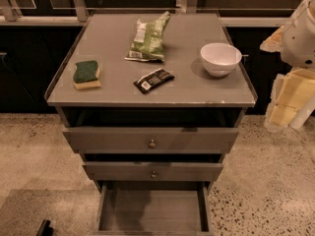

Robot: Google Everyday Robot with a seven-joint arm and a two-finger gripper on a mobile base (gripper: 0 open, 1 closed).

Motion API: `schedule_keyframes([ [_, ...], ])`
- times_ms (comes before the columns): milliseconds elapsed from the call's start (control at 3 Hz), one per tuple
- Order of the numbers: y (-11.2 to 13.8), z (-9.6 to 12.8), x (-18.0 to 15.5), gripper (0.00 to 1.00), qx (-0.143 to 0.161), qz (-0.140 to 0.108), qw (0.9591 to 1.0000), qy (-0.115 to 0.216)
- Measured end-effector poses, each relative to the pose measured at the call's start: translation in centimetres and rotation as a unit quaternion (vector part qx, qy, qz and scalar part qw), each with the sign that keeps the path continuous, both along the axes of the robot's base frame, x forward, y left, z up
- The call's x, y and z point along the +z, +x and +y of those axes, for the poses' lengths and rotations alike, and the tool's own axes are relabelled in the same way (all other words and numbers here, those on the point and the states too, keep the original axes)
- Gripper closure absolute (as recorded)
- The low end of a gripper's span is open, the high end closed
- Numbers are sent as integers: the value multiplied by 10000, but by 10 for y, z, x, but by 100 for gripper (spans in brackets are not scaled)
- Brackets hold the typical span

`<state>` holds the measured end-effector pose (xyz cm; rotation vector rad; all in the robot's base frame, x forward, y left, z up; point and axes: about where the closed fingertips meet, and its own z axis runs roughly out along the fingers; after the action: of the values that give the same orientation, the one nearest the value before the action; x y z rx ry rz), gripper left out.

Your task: Place rxbar chocolate into bottom drawer

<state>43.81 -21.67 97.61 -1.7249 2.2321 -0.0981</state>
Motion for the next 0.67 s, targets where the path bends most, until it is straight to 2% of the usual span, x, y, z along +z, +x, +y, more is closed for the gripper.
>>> schedule_keyframes([
  [333, 0, 0, 0, 0, 2, -2, 10000, 2],
  [667, 11, 3, 2, 0, 120, -156, 9997, 133],
])
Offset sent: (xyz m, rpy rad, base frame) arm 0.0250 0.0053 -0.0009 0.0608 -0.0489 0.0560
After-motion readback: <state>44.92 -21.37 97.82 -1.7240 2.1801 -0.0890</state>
